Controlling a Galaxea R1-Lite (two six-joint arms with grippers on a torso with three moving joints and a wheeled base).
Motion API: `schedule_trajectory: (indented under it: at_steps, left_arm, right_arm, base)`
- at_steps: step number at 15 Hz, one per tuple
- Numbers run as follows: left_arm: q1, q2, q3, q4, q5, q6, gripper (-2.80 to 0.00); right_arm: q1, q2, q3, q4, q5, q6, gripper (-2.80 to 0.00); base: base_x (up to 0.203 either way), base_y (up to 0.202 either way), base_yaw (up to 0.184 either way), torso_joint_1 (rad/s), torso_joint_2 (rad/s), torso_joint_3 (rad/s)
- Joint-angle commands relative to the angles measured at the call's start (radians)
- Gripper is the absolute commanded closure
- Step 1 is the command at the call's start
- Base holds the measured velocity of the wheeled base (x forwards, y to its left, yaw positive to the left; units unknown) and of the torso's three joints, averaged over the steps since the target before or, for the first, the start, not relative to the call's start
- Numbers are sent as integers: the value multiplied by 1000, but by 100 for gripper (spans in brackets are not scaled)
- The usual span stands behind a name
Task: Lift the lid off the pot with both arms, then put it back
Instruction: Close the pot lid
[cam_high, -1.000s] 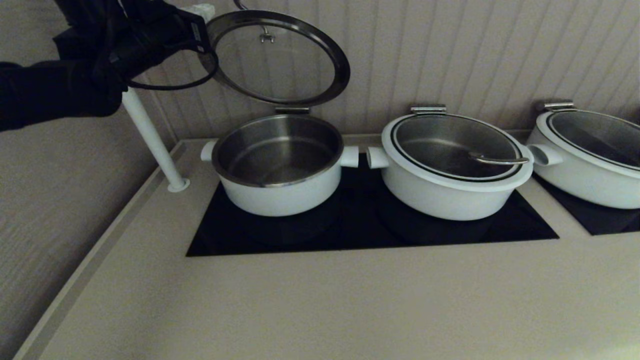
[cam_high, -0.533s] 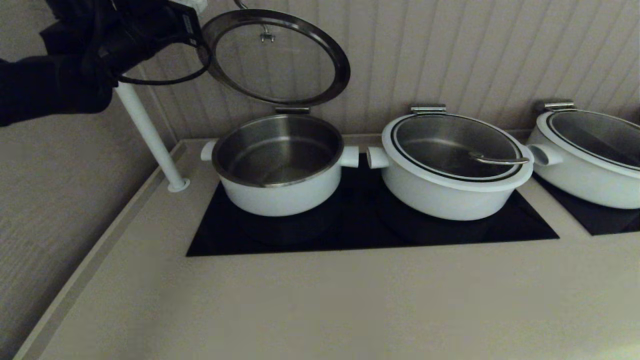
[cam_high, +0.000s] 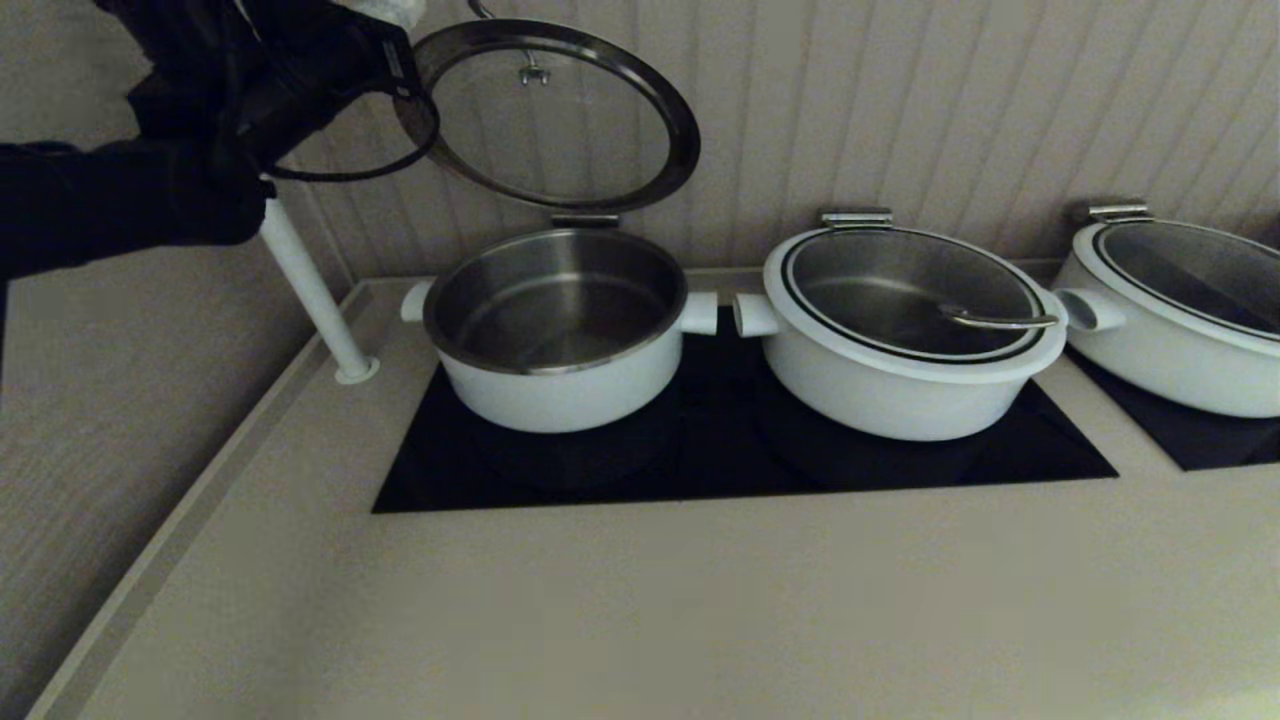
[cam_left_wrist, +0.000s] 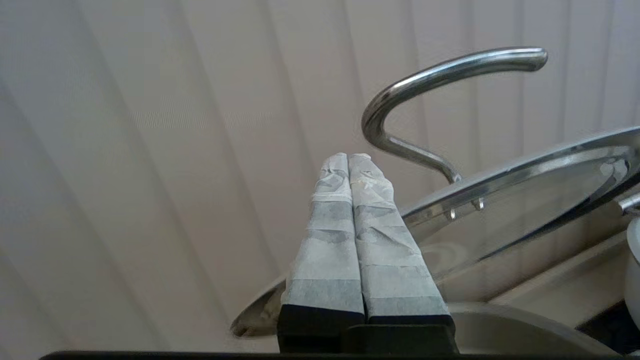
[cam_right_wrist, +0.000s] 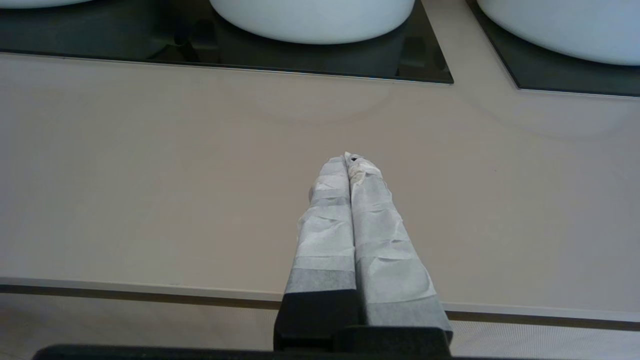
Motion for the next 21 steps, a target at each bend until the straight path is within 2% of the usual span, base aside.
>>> schedule_trajectory:
  at_steps: [1, 6, 9, 21]
  left_arm:
    - [-5, 33, 0, -29, -1, 1, 0]
    - [-7, 56, 0, -32, -6, 1, 0]
    - [-6, 56, 0, -21, -40, 2, 0]
    - [-6, -9, 3, 141, -41, 18, 0]
  right_arm:
    - [1, 0, 0, 0, 1, -1, 0]
    - [1, 1, 0, 0, 1, -1, 0]
    - [1, 1, 0, 1, 1, -1, 0]
    - [1, 0, 0, 0, 1, -1, 0]
  base:
    - [0, 0, 0, 0, 0, 0]
    - [0, 0, 0, 0, 0, 0]
    - [0, 0, 0, 0, 0, 0]
    - [0, 0, 0, 0, 0, 0]
